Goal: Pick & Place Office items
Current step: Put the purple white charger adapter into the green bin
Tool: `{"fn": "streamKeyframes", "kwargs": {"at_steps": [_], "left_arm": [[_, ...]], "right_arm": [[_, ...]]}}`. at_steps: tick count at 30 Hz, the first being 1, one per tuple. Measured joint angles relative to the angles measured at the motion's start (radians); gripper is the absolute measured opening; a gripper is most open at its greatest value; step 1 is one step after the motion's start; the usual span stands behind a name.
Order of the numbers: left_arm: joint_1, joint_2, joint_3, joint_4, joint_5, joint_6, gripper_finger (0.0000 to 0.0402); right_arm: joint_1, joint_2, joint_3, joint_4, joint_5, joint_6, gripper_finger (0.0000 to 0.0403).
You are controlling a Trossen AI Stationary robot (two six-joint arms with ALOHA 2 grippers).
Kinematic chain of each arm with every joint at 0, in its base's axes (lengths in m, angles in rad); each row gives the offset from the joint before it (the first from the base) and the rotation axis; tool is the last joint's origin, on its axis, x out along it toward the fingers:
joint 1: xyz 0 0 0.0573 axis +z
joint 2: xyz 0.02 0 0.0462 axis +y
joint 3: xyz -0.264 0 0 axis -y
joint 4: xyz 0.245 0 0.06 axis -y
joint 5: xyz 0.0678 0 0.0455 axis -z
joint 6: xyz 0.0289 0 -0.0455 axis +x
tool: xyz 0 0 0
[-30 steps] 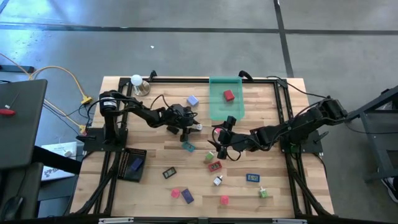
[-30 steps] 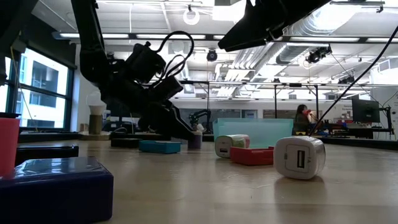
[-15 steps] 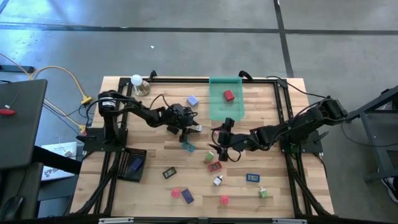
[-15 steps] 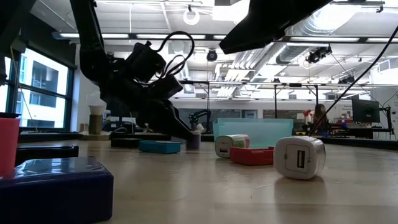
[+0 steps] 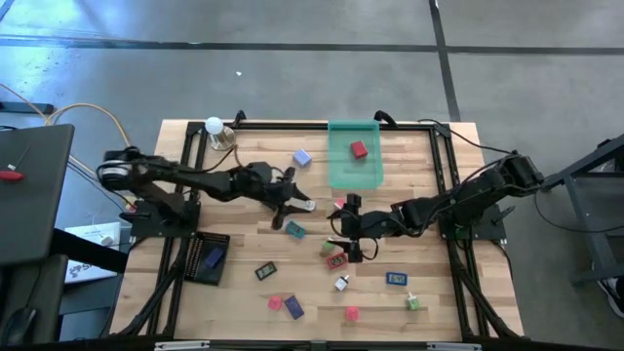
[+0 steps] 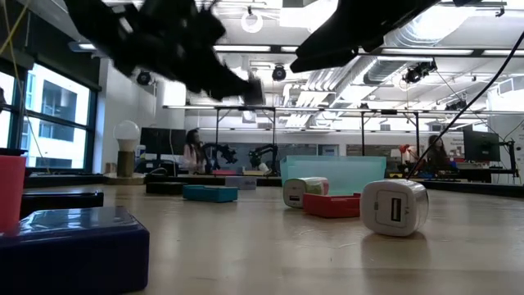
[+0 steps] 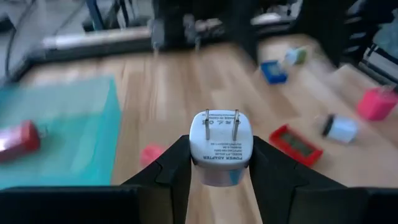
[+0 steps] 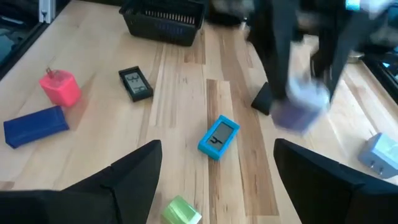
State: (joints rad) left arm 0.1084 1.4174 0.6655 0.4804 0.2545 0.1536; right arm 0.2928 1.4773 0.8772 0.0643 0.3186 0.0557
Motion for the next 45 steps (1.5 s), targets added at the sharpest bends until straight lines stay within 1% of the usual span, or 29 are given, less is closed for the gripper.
{"fn": "streamKeyframes", "kwargs": {"at_steps": [2,4,6,8,11,14,18,21,25,28,31,36,41,45], "left_arm": [[-0.034,-0.055,0.000,-0.040,-0.034,0.007,0.0128],[-0.068,-0.092,0.000,-0.078,-0.075,0.007,0.0132],[-0.100,-0.109,0.000,-0.088,-0.131,0.007,0.0133],[-0.135,-0.112,0.000,-0.075,-0.195,0.018,0.0134],[-0.172,-0.111,0.000,-0.072,-0.292,0.047,0.0135],[-0.189,-0.111,0.000,-0.062,-0.338,0.056,0.0136],[-0.189,-0.111,0.000,-0.024,-0.339,0.040,0.0136],[-0.189,-0.101,0.000,-0.031,-0.339,0.043,0.0137],[-0.189,-0.061,0.000,0.009,-0.338,0.040,0.0137],[-0.189,-0.030,0.000,0.050,-0.313,0.046,0.0137],[-0.187,-0.015,0.001,0.082,-0.308,0.048,0.0137],[-0.171,-0.014,0.000,0.101,-0.272,0.024,0.0137],[-0.169,-0.013,0.000,0.098,-0.268,0.013,0.0137],[-0.169,-0.008,0.000,0.095,-0.269,0.010,0.0137]], "right_arm": [[0.000,0.000,0.000,0.001,0.034,0.011,0.0300],[0.000,0.000,0.000,0.004,0.094,0.024,0.0300],[-0.001,0.000,0.000,0.008,0.154,0.027,0.0300],[-0.003,0.000,0.000,0.031,0.185,0.037,0.0300],[-0.021,0.014,0.000,0.086,0.153,0.061,0.0300],[-0.035,0.026,0.000,0.099,0.113,0.072,0.0300],[-0.056,0.063,-0.001,0.120,0.114,0.060,0.0300],[-0.071,0.100,0.000,0.184,0.119,0.023,0.0300],[-0.082,0.134,0.001,0.257,0.120,-0.003,0.0300],[-0.085,0.138,-0.001,0.264,0.106,-0.008,0.0300],[-0.093,0.136,0.000,0.270,0.094,-0.007,0.0300],[-0.093,0.136,0.000,0.269,0.093,-0.009,0.0300],[-0.093,0.136,0.000,0.265,0.092,-0.020,0.0299],[-0.093,0.136,0.000,0.266,0.092,-0.025,0.0280]]}}
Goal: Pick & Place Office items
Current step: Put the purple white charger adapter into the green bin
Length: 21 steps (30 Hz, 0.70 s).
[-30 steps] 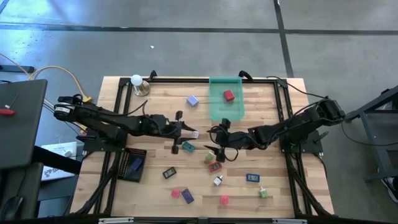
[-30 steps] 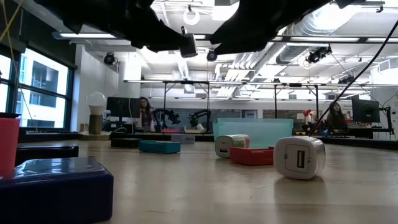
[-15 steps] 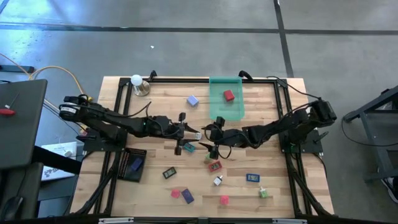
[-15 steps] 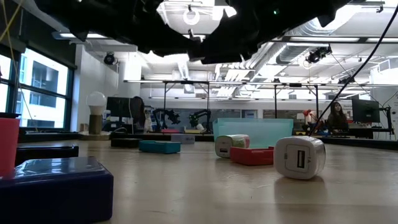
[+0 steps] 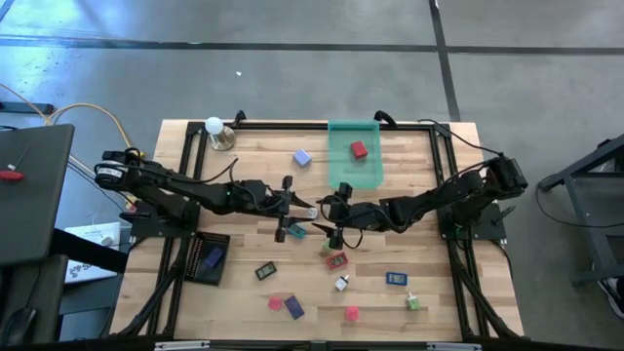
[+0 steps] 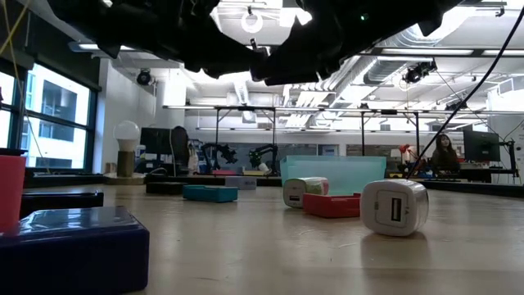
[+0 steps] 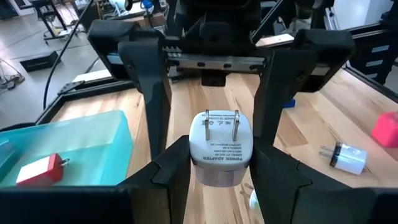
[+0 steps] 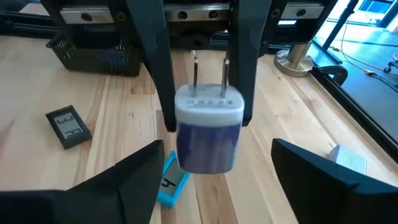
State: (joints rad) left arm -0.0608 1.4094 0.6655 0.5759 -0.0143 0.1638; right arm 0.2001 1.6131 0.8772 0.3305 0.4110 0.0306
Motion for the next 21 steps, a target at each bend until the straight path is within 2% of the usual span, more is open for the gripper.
{"fn": "streamKeyframes", "kwargs": {"at_steps": [10,16,21], "left_arm": [[0.005,0.000,0.000,0.009,0.000,0.000,0.0137],[0.007,0.000,0.000,0.010,-0.007,0.000,0.0137],[0.007,0.002,0.000,0.009,-0.007,0.000,0.0137]], "right_arm": [[-0.004,0.000,0.000,0.003,-0.002,-0.009,0.0189],[-0.033,0.000,0.000,0.015,-0.074,0.000,0.0142],[-0.045,0.000,-0.001,0.019,-0.108,0.000,0.0119]]}}
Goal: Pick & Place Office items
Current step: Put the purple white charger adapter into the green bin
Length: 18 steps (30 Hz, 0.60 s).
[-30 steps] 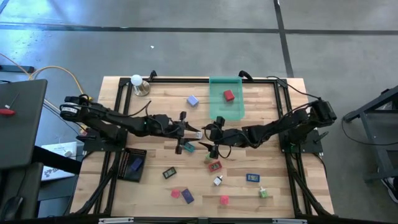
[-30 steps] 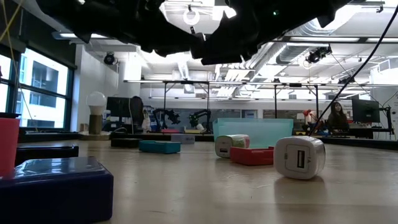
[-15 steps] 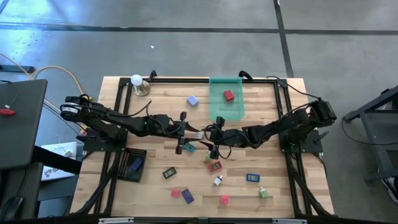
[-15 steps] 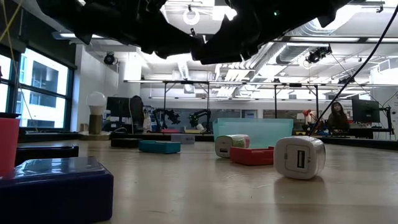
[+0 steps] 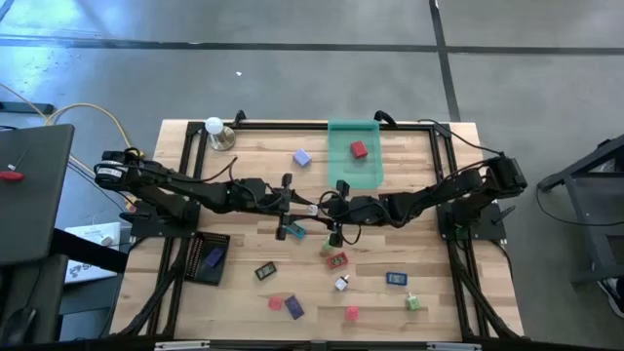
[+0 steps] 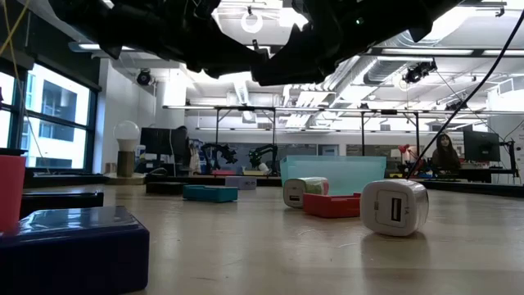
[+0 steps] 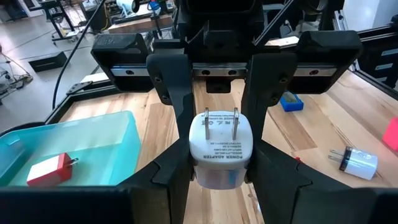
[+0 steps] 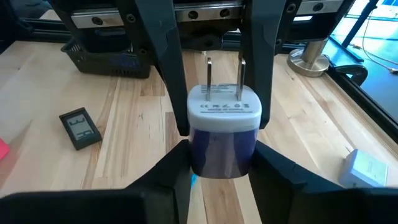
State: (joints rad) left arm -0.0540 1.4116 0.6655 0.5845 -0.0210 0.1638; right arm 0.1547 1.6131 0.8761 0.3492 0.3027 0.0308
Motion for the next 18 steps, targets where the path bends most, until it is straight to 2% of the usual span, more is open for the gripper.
{"fn": "streamKeyframes", "kwargs": {"at_steps": [18], "left_arm": [[0.000,0.029,0.000,0.035,-0.004,0.003,0.0137]], "right_arm": [[0.002,0.000,-0.002,-0.020,0.006,0.001,0.0118]]}}
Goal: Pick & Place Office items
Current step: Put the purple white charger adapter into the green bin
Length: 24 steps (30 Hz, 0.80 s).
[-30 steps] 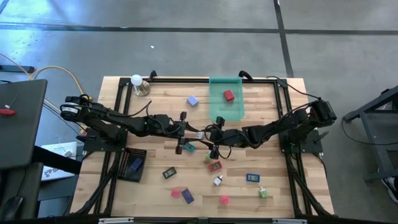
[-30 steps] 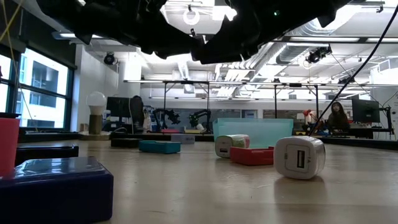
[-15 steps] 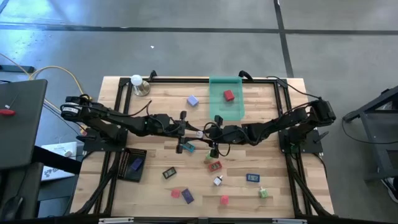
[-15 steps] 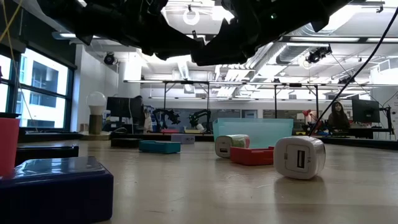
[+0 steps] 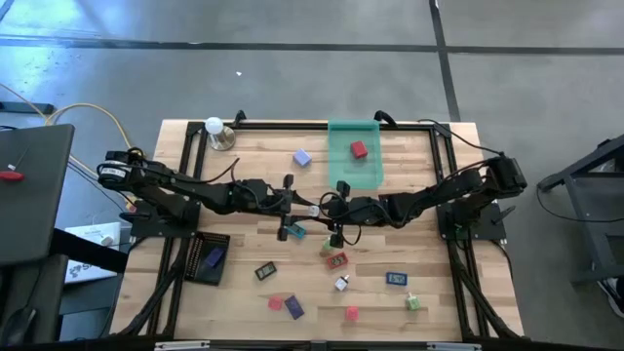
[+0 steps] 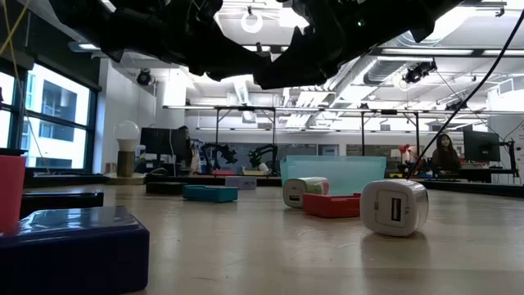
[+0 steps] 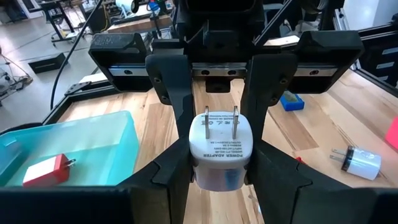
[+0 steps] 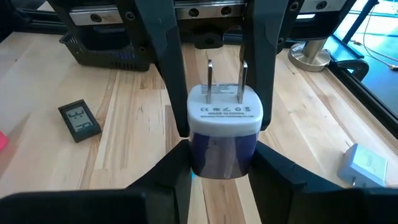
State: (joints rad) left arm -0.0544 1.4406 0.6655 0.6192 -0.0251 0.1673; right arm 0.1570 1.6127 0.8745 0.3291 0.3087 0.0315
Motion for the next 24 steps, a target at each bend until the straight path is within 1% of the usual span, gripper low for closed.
{"fn": "streamKeyframes", "kwargs": {"at_steps": [3,6,14,17,20,24], "left_arm": [[0.000,0.000,0.000,0.001,-0.004,-0.014,0.0138],[0.000,0.000,0.000,0.006,-0.004,-0.036,0.0147],[-0.002,0.001,0.000,0.020,-0.006,-0.058,0.0209],[-0.008,0.001,0.000,0.015,0.000,-0.094,0.0228],[-0.008,0.000,0.000,0.015,0.004,-0.084,0.0237],[-0.008,0.000,0.000,0.015,0.023,-0.052,0.0239]], "right_arm": [[0.001,0.000,0.001,-0.002,0.000,0.001,0.0118],[0.007,0.000,0.002,-0.002,0.002,0.003,0.0118],[0.007,-0.001,0.004,0.001,0.003,0.000,0.0118],[0.007,-0.001,0.004,-0.003,0.003,0.000,0.0118],[0.007,-0.001,0.004,-0.012,0.003,-0.001,0.0118],[0.007,-0.001,0.004,-0.038,0.002,0.014,0.0117]]}}
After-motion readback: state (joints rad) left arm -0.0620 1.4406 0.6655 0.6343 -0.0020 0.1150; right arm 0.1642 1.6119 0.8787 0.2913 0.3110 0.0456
